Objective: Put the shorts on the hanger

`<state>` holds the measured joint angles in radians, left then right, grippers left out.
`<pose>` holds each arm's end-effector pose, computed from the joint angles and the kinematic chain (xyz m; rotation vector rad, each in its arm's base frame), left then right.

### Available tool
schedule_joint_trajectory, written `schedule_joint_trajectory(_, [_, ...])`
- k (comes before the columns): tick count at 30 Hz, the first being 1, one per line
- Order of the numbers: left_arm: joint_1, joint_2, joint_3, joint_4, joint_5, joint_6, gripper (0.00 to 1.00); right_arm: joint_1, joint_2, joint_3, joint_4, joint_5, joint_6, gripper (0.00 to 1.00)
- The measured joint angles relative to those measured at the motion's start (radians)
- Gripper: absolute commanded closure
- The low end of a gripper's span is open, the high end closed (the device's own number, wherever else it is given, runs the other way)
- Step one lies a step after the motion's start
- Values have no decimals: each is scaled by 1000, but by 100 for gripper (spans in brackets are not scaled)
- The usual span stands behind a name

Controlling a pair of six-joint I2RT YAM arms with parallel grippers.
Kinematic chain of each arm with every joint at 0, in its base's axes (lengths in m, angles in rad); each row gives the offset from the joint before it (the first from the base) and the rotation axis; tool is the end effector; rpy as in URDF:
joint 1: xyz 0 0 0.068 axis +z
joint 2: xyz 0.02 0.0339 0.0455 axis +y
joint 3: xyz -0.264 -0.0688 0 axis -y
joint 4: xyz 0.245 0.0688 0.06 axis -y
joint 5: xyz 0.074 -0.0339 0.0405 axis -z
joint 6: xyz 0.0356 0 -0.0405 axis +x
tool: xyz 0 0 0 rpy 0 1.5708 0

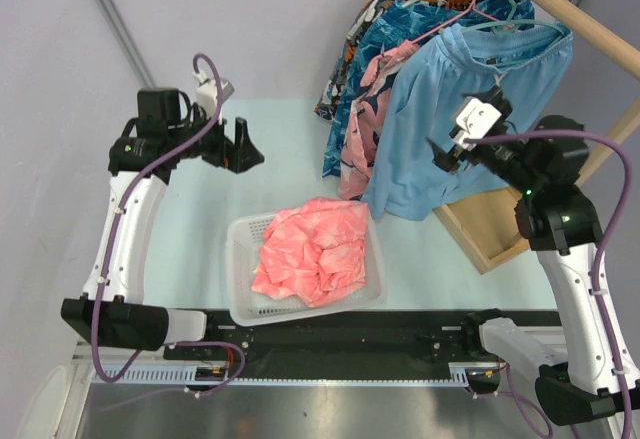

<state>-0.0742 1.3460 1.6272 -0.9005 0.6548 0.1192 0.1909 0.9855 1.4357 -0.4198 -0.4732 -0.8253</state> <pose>0.2608 -0.0411 0.4371 0.5660 2.0456 -0.6856 0.1680 0.0490 0.4974 -1.0553 1.1289 -0.1387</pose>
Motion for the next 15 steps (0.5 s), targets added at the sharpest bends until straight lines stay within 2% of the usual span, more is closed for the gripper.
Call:
schedule_joint_trajectory(5, [1,-118,-233,-37,-179,60,0,94,-24,-172,-68,55,298,0])
schedule_joint_trajectory(11, [1,-249,-432,-50,-332,127,0,175,-25,-366,-89,138,519,0])
schedule_joint_trajectory(15, [1,-309,-505,-51,-391,161,0,215,-27,-422,-86,192,607,0])
